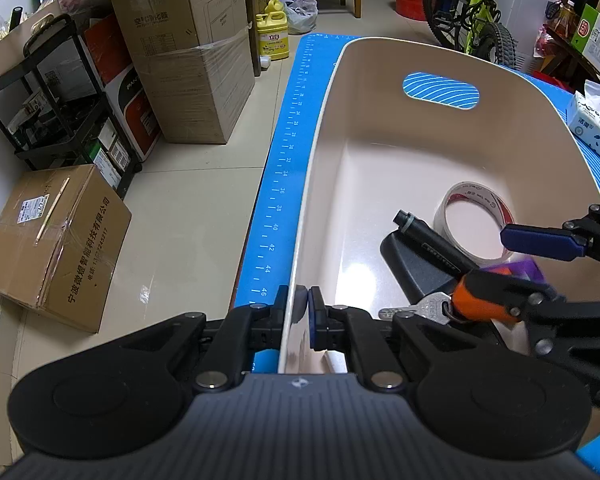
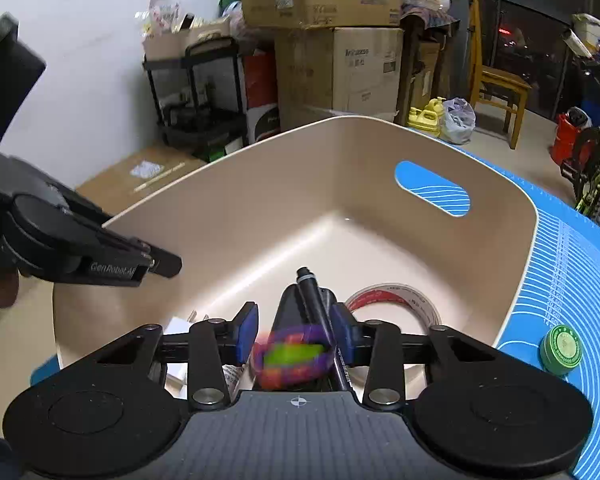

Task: Organize rigid objects
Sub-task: 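Carry the toy knife into the bin and open the right gripper, then grasp the green ointment tin with the right gripper and lift it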

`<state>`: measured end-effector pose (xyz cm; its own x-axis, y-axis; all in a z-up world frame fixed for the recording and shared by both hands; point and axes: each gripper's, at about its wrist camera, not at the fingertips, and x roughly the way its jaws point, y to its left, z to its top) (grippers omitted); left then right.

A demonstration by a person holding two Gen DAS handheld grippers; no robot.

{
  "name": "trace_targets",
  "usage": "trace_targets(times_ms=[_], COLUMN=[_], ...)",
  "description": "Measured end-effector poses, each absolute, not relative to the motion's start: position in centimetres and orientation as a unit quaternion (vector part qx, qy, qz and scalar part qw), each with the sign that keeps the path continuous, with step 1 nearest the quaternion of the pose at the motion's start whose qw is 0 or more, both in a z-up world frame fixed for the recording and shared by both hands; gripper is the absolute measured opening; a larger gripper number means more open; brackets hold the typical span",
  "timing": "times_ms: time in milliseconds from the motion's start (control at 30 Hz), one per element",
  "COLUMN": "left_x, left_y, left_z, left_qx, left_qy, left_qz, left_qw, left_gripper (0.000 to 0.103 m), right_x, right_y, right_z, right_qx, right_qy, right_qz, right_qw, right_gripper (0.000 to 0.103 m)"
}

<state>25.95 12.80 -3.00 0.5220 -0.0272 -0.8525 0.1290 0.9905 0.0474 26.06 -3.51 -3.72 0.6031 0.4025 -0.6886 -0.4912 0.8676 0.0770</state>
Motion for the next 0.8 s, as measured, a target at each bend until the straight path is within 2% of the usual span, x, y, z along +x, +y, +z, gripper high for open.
trace_targets(times_ms=[367, 600, 700, 800], left_x=[26.0, 26.0, 26.1, 26.2], left_y=[12.8, 12.8, 12.7, 12.6], left_z=[-2.9, -2.9, -2.8, -2.8], left_qx=[0.052, 0.052, 0.054, 0.055], left_qy=[0.487, 0.487, 0.489, 0.489], left_qz=[-0.045, -0.045, -0.045, -0.045], left_qw=[0.871, 0.871, 0.870, 0.869], left_gripper=[0.010, 0.010, 0.010, 0.010], right_x=[26.6, 28.5, 29.1, 29.3], right_y=[-9.6, -14.9, -17.2, -18.5], right_z=[-0.2, -1.4, -2.9, -3.5], right_qx=[-0.001, 0.023, 0.058, 0.078], right_qy=[0.291, 0.292, 0.287, 0.275], right_qz=[0.200, 0.126, 0.116, 0.115], right_qw=[0.936, 0.948, 0.949, 0.951], right_gripper=[0.049, 0.049, 0.073, 0.072])
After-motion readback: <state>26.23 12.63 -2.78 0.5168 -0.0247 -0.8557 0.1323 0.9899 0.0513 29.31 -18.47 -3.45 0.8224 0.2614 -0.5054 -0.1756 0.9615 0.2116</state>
